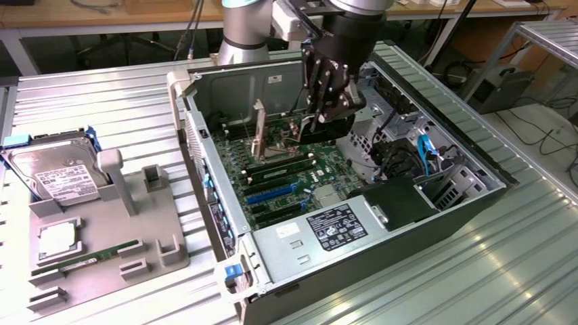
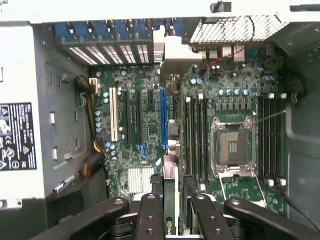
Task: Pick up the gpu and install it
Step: 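Insert the gpu into the slot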
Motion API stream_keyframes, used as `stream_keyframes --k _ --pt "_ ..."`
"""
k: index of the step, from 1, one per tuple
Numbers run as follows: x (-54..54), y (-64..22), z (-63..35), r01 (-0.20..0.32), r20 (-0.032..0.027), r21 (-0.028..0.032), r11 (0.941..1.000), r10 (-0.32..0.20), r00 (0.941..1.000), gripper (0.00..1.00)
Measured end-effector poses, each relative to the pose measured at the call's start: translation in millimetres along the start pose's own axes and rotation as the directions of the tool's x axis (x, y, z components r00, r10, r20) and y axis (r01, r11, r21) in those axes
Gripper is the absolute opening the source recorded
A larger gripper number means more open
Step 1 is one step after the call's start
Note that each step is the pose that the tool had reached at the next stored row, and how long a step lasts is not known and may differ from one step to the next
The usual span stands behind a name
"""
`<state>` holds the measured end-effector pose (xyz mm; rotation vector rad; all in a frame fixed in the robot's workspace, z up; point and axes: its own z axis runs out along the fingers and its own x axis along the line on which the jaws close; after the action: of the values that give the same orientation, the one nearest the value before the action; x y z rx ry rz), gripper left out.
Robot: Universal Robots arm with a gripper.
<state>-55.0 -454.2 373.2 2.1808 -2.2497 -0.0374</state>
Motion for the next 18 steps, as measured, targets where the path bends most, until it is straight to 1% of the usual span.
stream_keyframes --k 1,2,3,9,11,18 --pt "1.0 2.8 0.8 0.000 0.0002 0.0005 1.0000 0.000 1.0000 0.26" --pt "2.8 8.1 2.6 0.000 0.0007 0.0013 1.0000 0.000 1.0000 0.26" --pt "3.7 11.0 3.6 0.000 0.0009 0.0015 1.0000 0.000 1.0000 0.26" --pt "7.1 32.0 11.1 0.000 0.0037 0.0018 1.0000 0.000 1.0000 0.26" --pt "7.5 34.7 14.3 0.000 0.0043 0.0017 1.0000 0.000 1.0000 0.26" --pt "9.2 34.5 31.0 0.001 0.0048 0.0016 1.0000 -0.001 1.0000 0.26"
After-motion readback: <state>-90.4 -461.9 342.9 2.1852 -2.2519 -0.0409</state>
